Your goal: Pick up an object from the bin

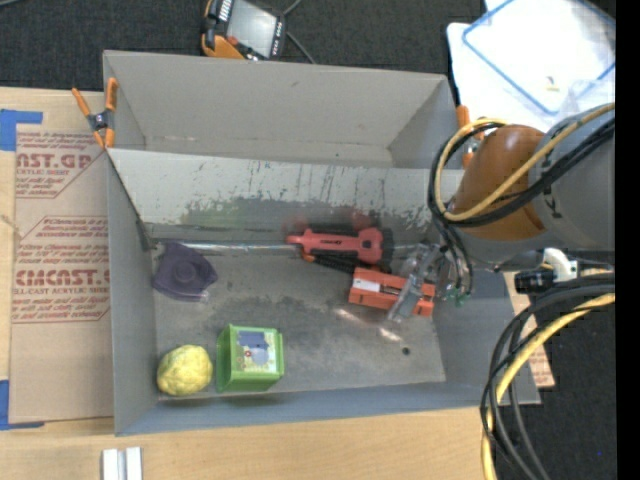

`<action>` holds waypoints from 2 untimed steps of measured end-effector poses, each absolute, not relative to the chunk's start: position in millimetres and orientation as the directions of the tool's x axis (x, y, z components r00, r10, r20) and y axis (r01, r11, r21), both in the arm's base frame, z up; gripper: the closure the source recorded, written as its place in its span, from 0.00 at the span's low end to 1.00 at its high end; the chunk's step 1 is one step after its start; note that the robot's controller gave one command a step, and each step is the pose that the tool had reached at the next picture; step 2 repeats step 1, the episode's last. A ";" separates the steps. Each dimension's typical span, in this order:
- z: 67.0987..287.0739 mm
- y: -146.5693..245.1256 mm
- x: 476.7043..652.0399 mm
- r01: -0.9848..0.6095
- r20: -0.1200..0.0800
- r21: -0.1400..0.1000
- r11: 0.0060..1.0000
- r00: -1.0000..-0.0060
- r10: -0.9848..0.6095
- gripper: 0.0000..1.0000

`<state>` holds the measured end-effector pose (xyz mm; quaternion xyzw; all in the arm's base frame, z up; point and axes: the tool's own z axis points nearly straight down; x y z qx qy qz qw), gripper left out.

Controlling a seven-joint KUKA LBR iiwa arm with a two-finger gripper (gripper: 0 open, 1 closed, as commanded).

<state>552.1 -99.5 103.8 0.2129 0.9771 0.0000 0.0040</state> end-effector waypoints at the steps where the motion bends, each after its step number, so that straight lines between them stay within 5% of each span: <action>1: 135.5 -99.0 551.0 0.416 -0.004 0.001 0.910 -0.910 0.416 1.00; 2: 135.5 -99.0 551.0 0.416 -0.004 0.001 0.910 -0.910 0.416 1.00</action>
Offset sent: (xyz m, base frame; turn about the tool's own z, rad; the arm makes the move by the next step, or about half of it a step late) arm -0.0012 0.0005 0.0654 -0.0002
